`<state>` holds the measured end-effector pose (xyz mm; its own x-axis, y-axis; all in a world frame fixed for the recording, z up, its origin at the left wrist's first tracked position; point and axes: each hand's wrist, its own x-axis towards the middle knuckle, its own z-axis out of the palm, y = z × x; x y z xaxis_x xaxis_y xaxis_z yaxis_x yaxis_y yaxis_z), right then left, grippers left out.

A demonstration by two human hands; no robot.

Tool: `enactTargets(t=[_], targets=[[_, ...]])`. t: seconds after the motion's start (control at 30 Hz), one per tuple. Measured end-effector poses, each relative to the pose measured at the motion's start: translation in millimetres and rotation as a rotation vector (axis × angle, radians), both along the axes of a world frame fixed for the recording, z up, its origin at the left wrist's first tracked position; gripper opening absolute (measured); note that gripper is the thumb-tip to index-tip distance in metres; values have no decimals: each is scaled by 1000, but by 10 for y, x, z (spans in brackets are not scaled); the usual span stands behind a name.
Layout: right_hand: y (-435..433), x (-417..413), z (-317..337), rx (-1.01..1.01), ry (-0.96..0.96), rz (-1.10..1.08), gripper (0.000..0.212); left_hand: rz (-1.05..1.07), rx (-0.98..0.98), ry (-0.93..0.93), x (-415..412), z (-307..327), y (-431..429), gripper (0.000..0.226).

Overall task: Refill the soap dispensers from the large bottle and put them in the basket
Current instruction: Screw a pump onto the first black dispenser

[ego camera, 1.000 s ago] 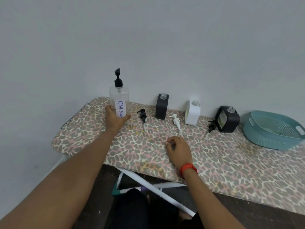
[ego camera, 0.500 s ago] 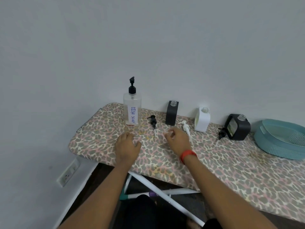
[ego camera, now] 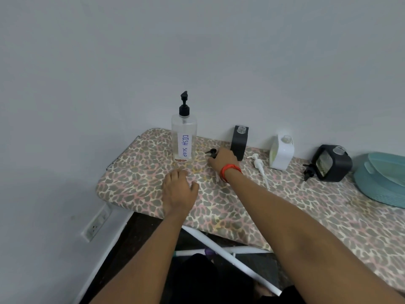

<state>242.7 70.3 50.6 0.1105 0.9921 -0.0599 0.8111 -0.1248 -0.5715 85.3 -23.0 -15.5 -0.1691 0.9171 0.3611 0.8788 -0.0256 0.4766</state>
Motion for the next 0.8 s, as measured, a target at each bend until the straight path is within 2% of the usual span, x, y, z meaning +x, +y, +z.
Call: enactTargets(t=[0.2, 0.33, 0.4, 0.5, 0.6, 0.8], targets=[[-681, 501, -97, 111, 331, -147, 20, -70, -13, -27, 29, 43, -13, 49], [-1130, 999, -53, 233, 516, -315, 18, -204, 62, 15, 115, 97, -122, 46], [-1241, 1244, -64, 290, 574, -393, 20, -282, 40, 6, 152, 112, -141, 51], [-1360, 1531, -166, 323, 655, -434, 17, -413, -115, -95, 248, 213, -70, 70], [-1451, 1668, -348, 345, 704, -427, 14, -448, -225, -164, 456, 396, 194, 94], [-1433, 1746, -479, 385, 810, -387, 4, -487, -247, -286, 925, 883, 1008, 127]])
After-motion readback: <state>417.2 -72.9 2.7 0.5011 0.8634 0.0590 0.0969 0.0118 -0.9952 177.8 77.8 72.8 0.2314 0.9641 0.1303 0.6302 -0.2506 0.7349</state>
